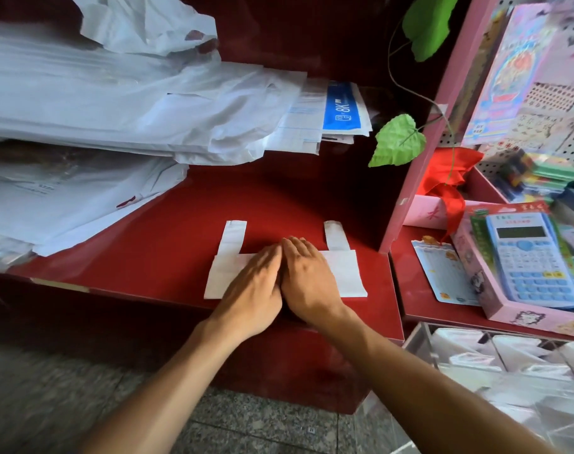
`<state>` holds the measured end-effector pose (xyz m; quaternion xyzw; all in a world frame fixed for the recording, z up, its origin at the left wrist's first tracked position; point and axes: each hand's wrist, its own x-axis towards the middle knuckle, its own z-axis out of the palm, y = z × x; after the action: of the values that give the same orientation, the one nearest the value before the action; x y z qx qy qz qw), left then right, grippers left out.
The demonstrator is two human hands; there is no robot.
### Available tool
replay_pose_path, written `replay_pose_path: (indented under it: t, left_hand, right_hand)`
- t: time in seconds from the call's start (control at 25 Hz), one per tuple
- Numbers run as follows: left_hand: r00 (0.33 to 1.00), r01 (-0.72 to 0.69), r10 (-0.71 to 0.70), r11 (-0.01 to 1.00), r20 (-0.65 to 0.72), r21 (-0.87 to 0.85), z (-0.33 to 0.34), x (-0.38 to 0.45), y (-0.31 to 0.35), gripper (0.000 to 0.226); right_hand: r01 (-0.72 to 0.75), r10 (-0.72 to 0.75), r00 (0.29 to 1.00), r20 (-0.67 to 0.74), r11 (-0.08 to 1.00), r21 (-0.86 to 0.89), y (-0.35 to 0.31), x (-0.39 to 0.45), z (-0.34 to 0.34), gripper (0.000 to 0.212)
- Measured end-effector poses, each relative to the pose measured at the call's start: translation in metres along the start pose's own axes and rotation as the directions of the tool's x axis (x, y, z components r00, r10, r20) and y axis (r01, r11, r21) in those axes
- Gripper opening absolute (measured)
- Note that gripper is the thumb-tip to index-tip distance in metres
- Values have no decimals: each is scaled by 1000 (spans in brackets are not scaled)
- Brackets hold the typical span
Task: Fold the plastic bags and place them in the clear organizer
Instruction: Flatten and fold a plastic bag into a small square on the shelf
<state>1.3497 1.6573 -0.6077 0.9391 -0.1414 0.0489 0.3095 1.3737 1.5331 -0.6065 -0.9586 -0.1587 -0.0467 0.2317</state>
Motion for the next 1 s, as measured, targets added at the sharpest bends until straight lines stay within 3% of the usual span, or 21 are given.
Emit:
replay_pose_path:
  t: [0.12, 0.24, 0.44, 0.68, 0.76, 0.88, 1.0]
  left_hand:
    - [982, -23, -18, 976, 187, 217, 5, 6, -20, 73]
    - [982, 44, -114, 916, 152, 399, -6, 4, -37, 93]
    - [967, 125, -208, 891, 147, 437, -14, -1, -42, 105]
    - [959, 126, -218, 898, 178, 422, -27, -18, -42, 140]
    - [954, 93, -198, 909, 224, 406, -32, -25, -46, 141]
    - [953, -17, -94, 934, 289, 358, -42, -38, -60, 126]
    - [986, -83, 36, 954, 163, 289, -47, -52, -77, 97]
  right_hand:
    - [-77, 100, 984, 150, 985, -152, 9, -3, 13, 68]
    - [-148, 187, 969, 161, 962, -229, 12, -11, 8, 67]
    - [-226, 274, 949, 155, 936, -270, 22, -26, -5, 79]
    - [-229, 284, 945, 161, 928, -293, 43, -47, -21, 86]
    - [-199, 257, 951, 171, 934, -298, 48, -54, -27, 90]
    - [-165, 228, 948, 221, 948, -272, 54, -66, -39, 117]
    - [-76, 156, 955, 253, 951, -298, 60, -79, -46, 141]
